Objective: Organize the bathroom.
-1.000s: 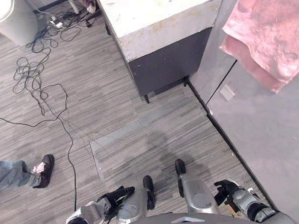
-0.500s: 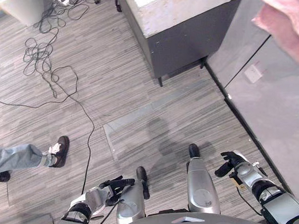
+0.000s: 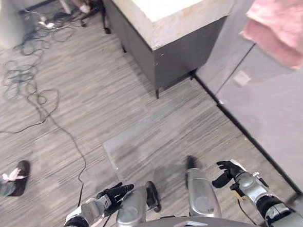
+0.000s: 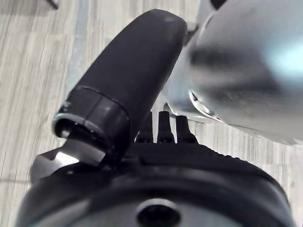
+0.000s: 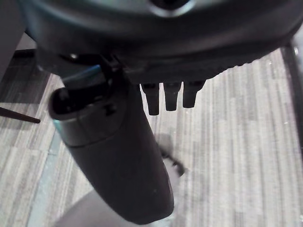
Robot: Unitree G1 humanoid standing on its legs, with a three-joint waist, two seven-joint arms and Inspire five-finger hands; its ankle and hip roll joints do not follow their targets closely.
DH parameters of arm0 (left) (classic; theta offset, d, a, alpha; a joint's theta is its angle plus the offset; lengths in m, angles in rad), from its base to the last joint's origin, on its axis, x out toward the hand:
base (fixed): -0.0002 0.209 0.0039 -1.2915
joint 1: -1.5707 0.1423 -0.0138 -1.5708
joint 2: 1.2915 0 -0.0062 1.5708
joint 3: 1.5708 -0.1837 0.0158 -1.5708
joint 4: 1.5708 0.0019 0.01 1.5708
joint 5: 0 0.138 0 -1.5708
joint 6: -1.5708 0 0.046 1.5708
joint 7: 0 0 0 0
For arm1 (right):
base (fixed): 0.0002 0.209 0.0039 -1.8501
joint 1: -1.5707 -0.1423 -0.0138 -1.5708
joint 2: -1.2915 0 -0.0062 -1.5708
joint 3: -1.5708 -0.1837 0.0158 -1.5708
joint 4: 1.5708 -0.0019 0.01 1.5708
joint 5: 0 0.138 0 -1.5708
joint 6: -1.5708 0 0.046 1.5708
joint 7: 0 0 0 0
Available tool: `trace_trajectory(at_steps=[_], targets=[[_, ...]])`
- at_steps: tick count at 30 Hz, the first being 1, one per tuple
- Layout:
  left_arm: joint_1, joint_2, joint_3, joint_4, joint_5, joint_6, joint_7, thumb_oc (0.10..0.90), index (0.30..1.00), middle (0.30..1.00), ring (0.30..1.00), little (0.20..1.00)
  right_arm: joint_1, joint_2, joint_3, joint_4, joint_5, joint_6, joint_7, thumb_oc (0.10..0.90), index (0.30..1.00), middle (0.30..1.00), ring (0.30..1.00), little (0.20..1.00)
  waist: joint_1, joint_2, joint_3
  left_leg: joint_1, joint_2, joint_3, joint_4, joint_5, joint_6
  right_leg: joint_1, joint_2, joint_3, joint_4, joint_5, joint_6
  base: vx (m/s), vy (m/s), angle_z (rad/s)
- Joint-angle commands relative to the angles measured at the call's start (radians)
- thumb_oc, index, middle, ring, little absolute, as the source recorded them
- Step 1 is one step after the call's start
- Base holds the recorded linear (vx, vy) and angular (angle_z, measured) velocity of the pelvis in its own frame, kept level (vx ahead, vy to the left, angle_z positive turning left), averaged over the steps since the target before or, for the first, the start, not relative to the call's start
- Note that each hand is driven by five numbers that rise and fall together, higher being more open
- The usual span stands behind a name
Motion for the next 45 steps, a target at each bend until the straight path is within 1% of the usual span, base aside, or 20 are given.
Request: trace_trajectory(at_steps=[1, 5, 9, 13, 14, 15, 16, 17, 19, 20, 21, 22, 23, 25, 27, 30, 34, 41, 43, 45], targets=[[0.045, -0.001, 0.006, -0.058, 0.016, -0.021, -0.058, 0.800, 0.900, 0.900, 0.900, 0.900, -0.087, -0.067, 0.039, 0.082, -0.057, -0.027, -0.008, 0.800, 0.900, 0.900, 0.900, 0.900, 0.021, -0.002, 0.002, 0.074, 0.037, 0.056, -0.016, -0.038, -0.066, -0.025, -0.090, -0.059, -0.128, 0.133, 0.044, 0.03, 0.019, 0.46], [0.021, -0.021, 0.008, -0.038, 0.037, -0.034, -0.060, 0.800, 0.900, 0.900, 0.900, 0.900, -0.083, -0.057, 0.038, 0.106, -0.054, -0.034, -0.022, 0.800, 0.900, 0.900, 0.900, 0.900, 0.009, 0.014, -0.016, 0.065, 0.030, 0.049, -0.037, -0.017, -0.073, 0.032, -0.055, -0.031, -0.153, 0.083, 0.016, 0.09, -0.014, 0.01], [0.014, -0.026, 0.005, -0.034, 0.042, -0.040, -0.065, 0.800, 0.900, 0.900, 0.900, 0.900, -0.072, -0.053, 0.030, 0.118, -0.047, -0.050, -0.033, 0.800, 0.900, 0.900, 0.900, 0.900, 0.006, 0.023, -0.025, 0.056, 0.028, 0.037, -0.045, -0.006, -0.078, 0.033, -0.051, -0.026, -0.142, 0.065, 0.010, 0.04, -0.016, 0.11], [0.017, -0.030, -0.001, -0.033, 0.054, -0.037, -0.055, 0.800, 0.900, 0.900, 0.900, 0.900, -0.063, -0.051, 0.019, 0.119, -0.037, -0.060, -0.031, 0.800, 0.900, 0.900, 0.900, 0.900, -0.004, 0.039, -0.031, 0.066, 0.041, 0.038, -0.021, -0.022, -0.081, 0.024, -0.051, -0.027, -0.104, 0.039, 0.003, 0.07, -0.063, 0.11], [0.027, -0.030, 0.003, -0.024, 0.078, -0.039, -0.064, 0.800, 0.900, 0.900, 0.900, 0.900, -0.063, -0.052, 0.022, 0.114, -0.004, -0.053, -0.031, 0.800, 0.900, 0.900, 0.900, 0.900, 0.001, 0.049, -0.042, -0.007, 0.071, -0.074, 0.238, 0.174, -0.170, 0.060, 0.001, -0.026, -0.114, 0.020, -0.064, 0.08, -0.102, 0.11], [0.027, -0.030, 0.003, -0.024, 0.078, -0.039, -0.064, 0.800, 0.900, 0.900, 0.900, 0.900, -0.063, -0.052, 0.022, 0.114, -0.004, -0.053, -0.031, 0.800, 0.900, 0.900, 0.900, 0.900, 0.001, 0.049, -0.042, -0.007, 0.071, -0.074, 0.238, 0.174, -0.170, 0.060, 0.001, -0.026, -0.114, 0.020, -0.064, 0.08, -0.106, 0.28], [0.027, -0.029, 0.002, -0.022, 0.077, -0.042, -0.066, 0.800, 0.900, 0.900, 0.900, 0.900, -0.064, -0.051, 0.023, 0.113, -0.002, -0.054, -0.032, 0.800, 0.900, 0.900, 0.900, 0.900, 0.003, 0.045, -0.044, -0.023, 0.069, -0.087, 0.253, 0.197, -0.176, 0.062, 0.001, -0.025, -0.119, 0.023, -0.069, 0.04, 0.021, 0.59], [0.040, -0.035, 0.013, -0.037, 0.049, -0.044, -0.039, 0.800, 0.900, 0.900, 0.900, 0.900, -0.080, -0.044, 0.042, 0.115, 0.003, -0.054, -0.029, 0.800, 0.900, 0.900, 0.900, 0.900, 0.041, 0.006, -0.026, -0.156, 0.023, -0.208, 0.449, 0.202, -0.145, 0.086, -0.008, 0.003, -0.113, 0.029, -0.088, 0.08, 0.082, 0.86], [0.055, -0.041, 0.022, -0.037, 0.027, -0.048, -0.020, 0.800, 0.900, 0.900, 0.900, 0.900, -0.083, -0.041, 0.054, 0.109, 0.004, -0.054, -0.030, 0.800, 0.900, 0.900, 0.900, 0.900, 0.052, 0.001, -0.024, -0.153, 0.060, -0.225, 0.384, 0.213, -0.130, 0.099, 0.000, 0.020, -0.102, 0.013, -0.093, 0.12, 0.180, 0.17], [0.065, -0.042, 0.029, -0.032, 0.022, -0.051, -0.022, 0.800, 0.900, 0.900, 0.900, 0.900, -0.081, -0.036, 0.056, 0.108, 0.009, -0.056, -0.035, 0.800, 0.900, 0.900, 0.900, 0.900, 0.047, 0.004, -0.031, -0.093, 0.113, -0.218, 0.253, 0.206, -0.123, 0.098, 0.009, 0.032, -0.093, -0.001, -0.087, 0.15, 0.302, -1.15], [0.065, -0.040, 0.022, -0.037, 0.018, -0.046, -0.024, 0.800, 0.900, 0.900, 0.900, 0.900, -0.081, -0.032, 0.053, 0.108, 0.017, -0.058, -0.049, 0.800, 0.900, 0.900, 0.900, 0.900, 0.042, 0.016, -0.031, -0.042, 0.141, -0.224, 0.118, 0.216, -0.120, 0.094, 0.022, 0.056, -0.084, -0.011, -0.081, 0.15, 0.376, -1.53], [0.056, -0.039, 0.012, -0.040, 0.010, -0.040, -0.022, 0.800, 0.900, 0.900, 0.900, 0.900, -0.089, -0.028, 0.053, 0.110, 0.033, -0.058, -0.063, 0.800, 0.900, 0.900, 0.900, 0.900, 0.043, 0.026, -0.025, -0.015, 0.121, -0.245, 0.017, 0.194, -0.112, 0.083, 0.029, 0.083, -0.078, -0.012, -0.064, 0.11, 0.347, -1.51], [0.046, -0.037, -0.011, -0.032, 0.002, -0.048, -0.023, 0.800, 0.900, 0.900, 0.900, 0.900, -0.098, -0.014, 0.055, 0.121, 0.056, -0.062, -0.084, 0.800, 0.900, 0.900, 0.900, 0.900, 0.045, 0.026, -0.015, -0.008, 0.084, -0.277, 0.002, 0.148, -0.103, 0.055, 0.028, 0.113, -0.057, -0.010, -0.039, 0.01, 0.288, -1.00], [0.019, -0.059, -0.030, -0.045, 0.034, -0.046, -0.022, 0.800, 0.900, 0.900, 0.900, 0.900, -0.114, -0.008, 0.040, 0.108, 0.044, -0.054, -0.103, 0.800, 0.900, 0.900, 0.900, 0.900, 0.037, 0.045, -0.005, 0.007, 0.100, -0.175, -0.039, 0.080, -0.101, 0.018, -0.037, 0.069, -0.023, -0.006, -0.017, -0.08, 0.261, -0.36], [-0.016, -0.055, -0.077, -0.037, 0.026, -0.051, -0.012, 0.800, 0.900, 0.900, 0.900, 0.900, -0.142, -0.011, 0.038, 0.118, 0.072, -0.070, -0.101, 0.800, 0.900, 0.900, 0.900, 0.900, 0.042, 0.051, 0.013, 0.000, 0.083, -0.172, -0.051, 0.063, -0.103, 0.001, -0.081, 0.064, -0.019, 0.018, 0.014, -0.03, 0.202, 0.48], [-0.020, -0.032, -0.076, -0.025, 0.010, -0.077, -0.024, 0.800, 0.900, 0.900, 0.900, 0.900, -0.162, -0.013, 0.043, 0.107, 0.051, -0.085, -0.088, 0.800, 0.900, 0.900, 0.900, 0.900, 0.045, 0.055, 0.029, -0.003, 0.081, -0.151, -0.050, 0.050, -0.104, -0.003, -0.115, 0.071, -0.036, 0.039, 0.038, 0.00, 0.103, 0.40], [0.009, -0.003, -0.037, -0.043, -0.008, -0.081, -0.019, 0.800, 0.900, 0.900, 0.900, 0.900, -0.138, -0.017, 0.040, 0.057, 0.063, -0.066, -0.086, 0.800, 0.900, 0.900, 0.900, 0.900, 0.050, 0.052, 0.036, 0.008, 0.086, -0.147, -0.056, 0.044, -0.109, 0.021, -0.128, 0.075, -0.056, 0.039, 0.049, 0.04, 0.047, -0.06], [0.024, -0.003, -0.010, -0.038, 0.017, -0.071, -0.039, 0.800, 0.900, 0.900, 0.900, 0.900, -0.108, -0.023, 0.024, 0.066, 0.088, -0.060, -0.105, 0.800, 0.900, 0.900, 0.900, 0.900, 0.053, 0.054, 0.024, 0.014, 0.089, -0.140, -0.056, 0.043, -0.112, 0.044, -0.137, 0.075, -0.060, 0.025, 0.051, 0.05, 0.054, 0.01], [0.034, -0.007, -0.009, -0.035, 0.033, -0.058, -0.047, 0.800, 0.900, 0.900, 0.900, 0.900, -0.101, -0.027, 0.009, 0.071, 0.113, -0.048, -0.114, 0.800, 0.900, 0.900, 0.900, 0.900, 0.057, 0.052, 0.017, 0.011, 0.085, -0.142, -0.041, 0.034, -0.111, 0.041, -0.144, 0.078, -0.051, 0.025, 0.052, 0.10, 0.156, 0.04], [0.054, -0.007, -0.001, -0.030, 0.036, -0.056, -0.042, 0.800, 0.900, 0.900, 0.900, 0.900, -0.089, -0.032, -0.021, 0.087, 0.123, -0.068, -0.099, 0.800, 0.900, 0.900, 0.900, 0.900, 0.072, 0.046, 0.008, 0.003, 0.057, -0.143, -0.008, 0.003, -0.096, 0.039, -0.165, 0.092, -0.035, 0.031, 0.060, 0.15, 0.213, 0.06]])
